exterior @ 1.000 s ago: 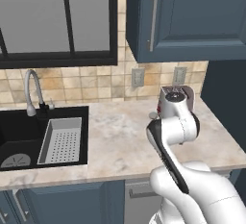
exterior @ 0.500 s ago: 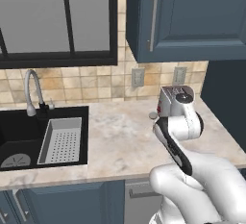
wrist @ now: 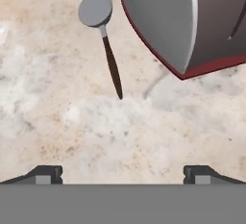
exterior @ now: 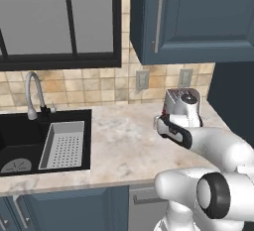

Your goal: Organize the utensils by type. Pick up the wooden spoons from the counter and place them in the open cabinet. Then pick up the metallic utensils from the counter and place them in the open drawer.

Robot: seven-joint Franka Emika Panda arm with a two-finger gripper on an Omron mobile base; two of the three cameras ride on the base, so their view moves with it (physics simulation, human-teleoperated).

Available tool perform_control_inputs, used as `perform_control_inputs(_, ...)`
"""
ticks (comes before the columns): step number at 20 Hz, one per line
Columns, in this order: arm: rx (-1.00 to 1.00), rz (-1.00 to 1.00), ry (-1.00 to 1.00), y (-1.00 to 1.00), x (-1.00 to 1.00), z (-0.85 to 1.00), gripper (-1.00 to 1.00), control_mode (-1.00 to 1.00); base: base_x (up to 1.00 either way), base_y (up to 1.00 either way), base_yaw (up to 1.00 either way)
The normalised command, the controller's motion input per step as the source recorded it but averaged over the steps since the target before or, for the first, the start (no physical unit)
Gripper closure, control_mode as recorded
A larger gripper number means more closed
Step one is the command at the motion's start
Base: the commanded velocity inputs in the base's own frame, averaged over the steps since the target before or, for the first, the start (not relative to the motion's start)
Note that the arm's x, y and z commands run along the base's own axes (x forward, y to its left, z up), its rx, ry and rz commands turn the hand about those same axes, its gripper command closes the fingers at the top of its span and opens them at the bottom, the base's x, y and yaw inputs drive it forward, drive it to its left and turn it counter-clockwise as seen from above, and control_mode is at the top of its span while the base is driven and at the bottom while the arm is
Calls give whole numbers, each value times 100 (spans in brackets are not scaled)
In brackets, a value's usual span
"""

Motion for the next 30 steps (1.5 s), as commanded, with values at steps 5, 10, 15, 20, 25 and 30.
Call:
perform_control_inputs(5,-1,-9,0,5,45,2,-100,-100,0,0,0)
perform_control_inputs(10,-10,-16,0,14,21,-3,-100,-100,0,0,0)
perform_control_inputs(15,-4,-15,0,2,20,-16,-100,-100,0,0,0)
perform_control_inputs(20,0,-9,0,-10,28,-12,-100,-100,0,0,0)
perform_control_inputs(25,0,-4,0,-8,27,-2,-100,-100,0,0,0)
perform_control_inputs(30,0,-1,0,0,17,-5,-100,-100,0,0,0)
